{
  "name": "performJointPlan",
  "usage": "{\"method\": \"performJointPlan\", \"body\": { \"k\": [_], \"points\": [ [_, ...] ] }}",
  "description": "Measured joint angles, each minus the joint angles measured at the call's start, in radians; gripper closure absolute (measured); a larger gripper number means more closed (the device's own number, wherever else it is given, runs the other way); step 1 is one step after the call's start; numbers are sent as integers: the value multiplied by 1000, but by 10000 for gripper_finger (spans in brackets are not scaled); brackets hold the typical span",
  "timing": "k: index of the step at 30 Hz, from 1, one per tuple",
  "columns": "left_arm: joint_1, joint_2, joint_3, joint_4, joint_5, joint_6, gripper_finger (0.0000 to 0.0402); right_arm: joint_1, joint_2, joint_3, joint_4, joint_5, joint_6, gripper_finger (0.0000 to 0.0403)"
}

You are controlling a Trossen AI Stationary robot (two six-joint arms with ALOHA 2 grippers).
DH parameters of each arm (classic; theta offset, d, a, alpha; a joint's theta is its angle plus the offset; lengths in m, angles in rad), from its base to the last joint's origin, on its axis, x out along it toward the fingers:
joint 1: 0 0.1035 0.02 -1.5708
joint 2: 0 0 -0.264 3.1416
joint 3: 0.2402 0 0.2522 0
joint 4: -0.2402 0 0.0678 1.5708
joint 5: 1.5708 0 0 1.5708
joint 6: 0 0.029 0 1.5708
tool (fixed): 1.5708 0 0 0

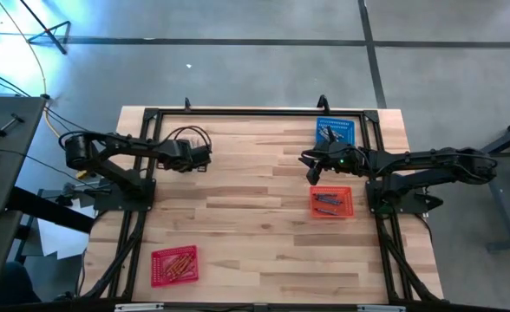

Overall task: Sort crayons
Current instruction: Put the gray crayon into the blue bin

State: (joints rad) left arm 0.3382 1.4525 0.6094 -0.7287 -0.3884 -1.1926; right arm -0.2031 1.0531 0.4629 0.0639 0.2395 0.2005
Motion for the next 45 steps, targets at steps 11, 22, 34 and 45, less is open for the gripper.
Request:
{"method": "performJointPlan", "body": {
  "k": [11, 22, 34, 45],
  "points": [
    [-170, -84, 191, -250, -102, -68, 401, 0, 0, 0, 0, 0, 0, 275],
    [-398, -96, 424, -202, -289, 24, 401, 2, 0, 0, 89, -66, -104, 275],
    [-533, -79, 463, 287, -386, 409, 401, -1, 0, 0, 110, -71, 19, 275],
    [-547, -20, 463, 431, -386, 507, 401, -2, 1, 1, 135, -45, 11, 275]
  ]
}}
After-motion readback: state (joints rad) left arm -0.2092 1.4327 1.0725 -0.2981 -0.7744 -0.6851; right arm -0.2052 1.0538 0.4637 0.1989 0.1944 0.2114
